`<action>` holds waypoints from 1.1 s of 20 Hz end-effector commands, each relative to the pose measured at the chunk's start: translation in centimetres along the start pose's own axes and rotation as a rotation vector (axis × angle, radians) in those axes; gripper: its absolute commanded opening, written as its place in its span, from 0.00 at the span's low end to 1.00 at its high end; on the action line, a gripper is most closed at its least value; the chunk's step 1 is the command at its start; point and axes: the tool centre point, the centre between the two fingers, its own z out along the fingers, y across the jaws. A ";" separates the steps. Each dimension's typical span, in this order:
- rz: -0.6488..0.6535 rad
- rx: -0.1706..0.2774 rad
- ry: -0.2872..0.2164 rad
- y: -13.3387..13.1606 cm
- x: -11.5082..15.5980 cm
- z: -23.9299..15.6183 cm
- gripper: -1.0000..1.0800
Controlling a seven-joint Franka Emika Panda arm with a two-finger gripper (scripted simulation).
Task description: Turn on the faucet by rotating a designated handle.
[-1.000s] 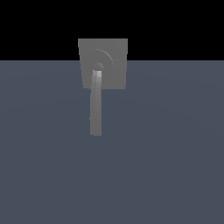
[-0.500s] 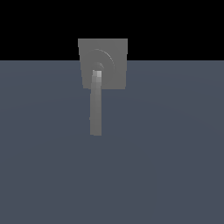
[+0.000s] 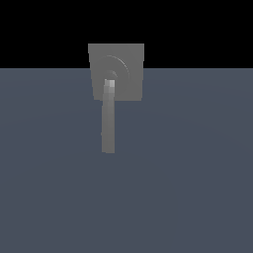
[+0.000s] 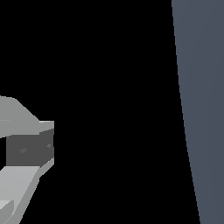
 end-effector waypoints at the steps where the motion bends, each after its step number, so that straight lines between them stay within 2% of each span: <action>1: -0.150 -0.062 -0.079 1.9 1.2 -1.6 0.00; 6: -0.462 -0.168 -0.231 5.4 5.0 -4.7 0.00; 11: -0.790 -0.260 -0.380 8.3 10.3 -7.5 0.00; 17: -1.200 -0.357 -0.553 10.1 18.7 -10.2 0.00; 22: -1.550 -0.433 -0.694 10.0 26.7 -11.8 0.00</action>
